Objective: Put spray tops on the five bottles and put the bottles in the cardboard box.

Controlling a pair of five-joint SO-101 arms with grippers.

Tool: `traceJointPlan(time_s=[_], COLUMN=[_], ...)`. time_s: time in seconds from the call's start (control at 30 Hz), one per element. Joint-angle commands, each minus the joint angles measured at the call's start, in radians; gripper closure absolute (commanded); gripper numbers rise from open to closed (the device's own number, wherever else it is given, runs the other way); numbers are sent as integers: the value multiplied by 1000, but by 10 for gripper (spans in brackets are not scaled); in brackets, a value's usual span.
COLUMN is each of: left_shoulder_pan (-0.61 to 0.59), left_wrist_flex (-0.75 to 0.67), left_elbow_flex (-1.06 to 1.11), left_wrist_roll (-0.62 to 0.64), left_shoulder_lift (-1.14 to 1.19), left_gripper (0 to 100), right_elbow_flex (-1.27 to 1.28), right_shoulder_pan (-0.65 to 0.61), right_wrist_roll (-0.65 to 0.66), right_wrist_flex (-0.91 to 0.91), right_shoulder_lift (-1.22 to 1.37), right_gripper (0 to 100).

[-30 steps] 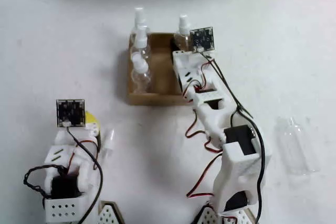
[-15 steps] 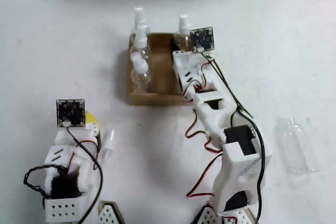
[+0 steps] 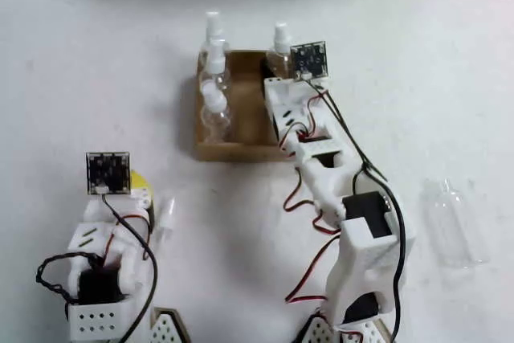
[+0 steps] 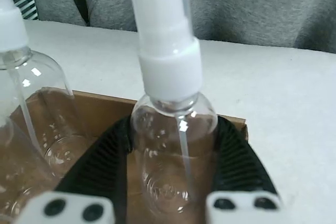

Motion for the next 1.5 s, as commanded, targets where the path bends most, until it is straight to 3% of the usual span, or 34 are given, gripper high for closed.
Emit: traceJointPlan(time_s=[0.0,0.77,0.93,1.47], left_shoulder_pan=[12,13,13,13], left_wrist_flex=[-35,-35,-35,-35], left_elbow_flex=[-2,-2,-2,-2], left_wrist_roll=[-12,-12,-12,-12], left_shoulder_lift=[-10,-10,-10,-10], left_gripper=[976,976,976,976], right_elbow_flex=[-6,-6,-25,-37], right_shoulder_pan=[-24,-36,-35,-33], right_wrist_roll=[-2,-2,74,83], right_wrist_flex=[5,5,5,18], right_shoulder_lift=[-36,-41,-41,-41], right_gripper=[856,832,832,831])
